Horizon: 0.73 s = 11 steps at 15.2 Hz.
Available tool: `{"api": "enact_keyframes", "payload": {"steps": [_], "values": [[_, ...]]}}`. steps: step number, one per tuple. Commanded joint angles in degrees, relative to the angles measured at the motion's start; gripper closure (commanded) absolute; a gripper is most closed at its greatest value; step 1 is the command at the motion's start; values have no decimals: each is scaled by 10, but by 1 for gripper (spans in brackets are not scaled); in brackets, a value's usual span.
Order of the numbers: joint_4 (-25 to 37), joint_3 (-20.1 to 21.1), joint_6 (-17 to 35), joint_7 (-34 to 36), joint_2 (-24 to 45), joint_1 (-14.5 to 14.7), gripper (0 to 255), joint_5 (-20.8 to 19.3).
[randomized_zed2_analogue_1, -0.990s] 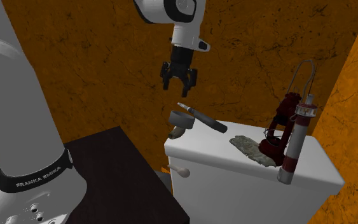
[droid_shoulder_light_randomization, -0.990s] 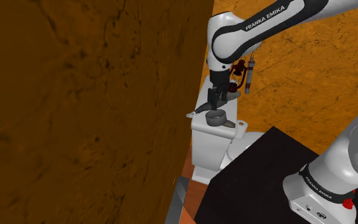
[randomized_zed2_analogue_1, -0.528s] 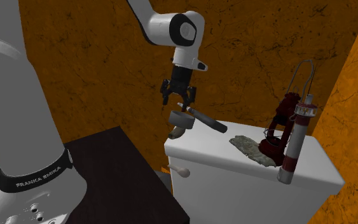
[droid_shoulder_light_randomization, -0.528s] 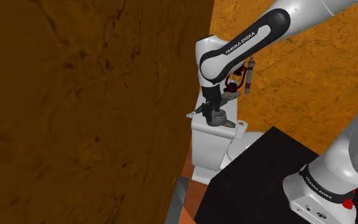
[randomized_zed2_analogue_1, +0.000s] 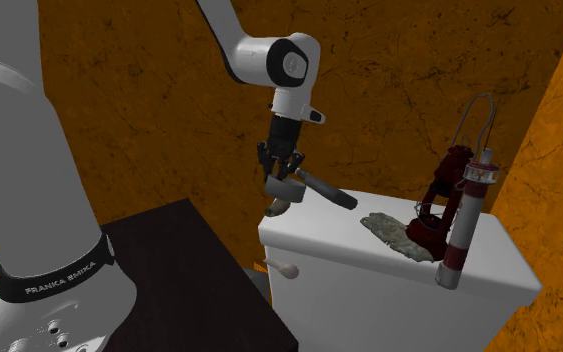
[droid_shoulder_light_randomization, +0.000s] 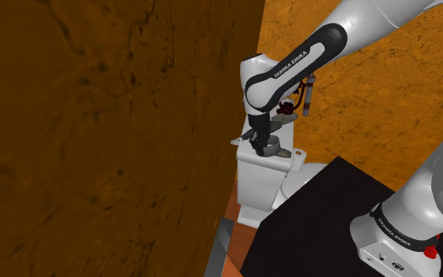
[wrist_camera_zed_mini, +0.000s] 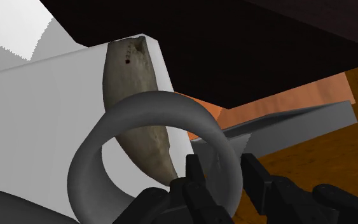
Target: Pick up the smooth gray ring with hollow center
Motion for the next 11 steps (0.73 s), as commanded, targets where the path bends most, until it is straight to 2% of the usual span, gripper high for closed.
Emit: {"api": "enact_keyframes", "payload": {"steps": [1,8,11], "values": [[0,0,1,0,1,0,255,0],[0,0,0,0,0,0,255,0],[2,0,-21,0,-19,0,255,1]]}}
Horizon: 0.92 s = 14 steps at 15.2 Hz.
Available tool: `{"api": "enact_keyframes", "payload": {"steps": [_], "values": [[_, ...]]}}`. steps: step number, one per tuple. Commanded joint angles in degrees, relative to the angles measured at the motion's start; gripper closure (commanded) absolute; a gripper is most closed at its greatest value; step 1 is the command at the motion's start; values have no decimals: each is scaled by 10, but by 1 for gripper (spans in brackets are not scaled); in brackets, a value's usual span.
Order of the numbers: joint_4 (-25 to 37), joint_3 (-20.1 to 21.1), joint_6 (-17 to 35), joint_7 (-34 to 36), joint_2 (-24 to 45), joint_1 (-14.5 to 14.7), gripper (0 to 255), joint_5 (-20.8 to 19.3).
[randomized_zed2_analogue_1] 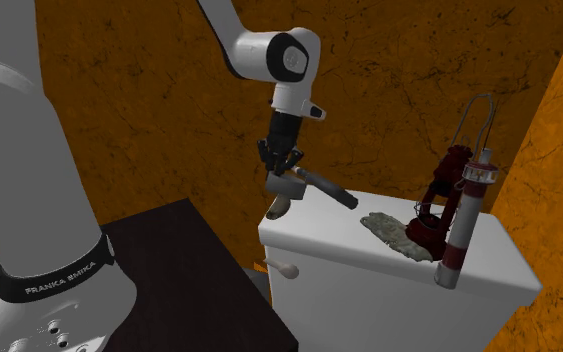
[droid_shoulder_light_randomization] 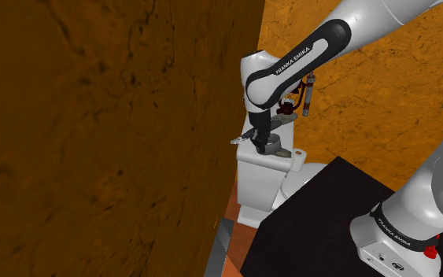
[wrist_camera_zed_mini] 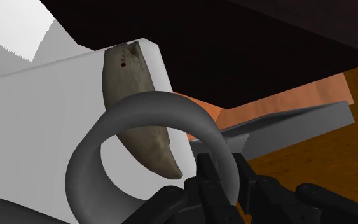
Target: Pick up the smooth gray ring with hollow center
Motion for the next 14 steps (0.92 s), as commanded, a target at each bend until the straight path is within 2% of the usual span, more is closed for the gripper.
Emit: {"api": "enact_keyframes", "payload": {"steps": [1,12,14], "values": [[2,0,-15,0,-12,0,255,1],[22,1,-96,-2,-73,0,255,3],[23,1,-97,-2,-74,0,255,3]]}}
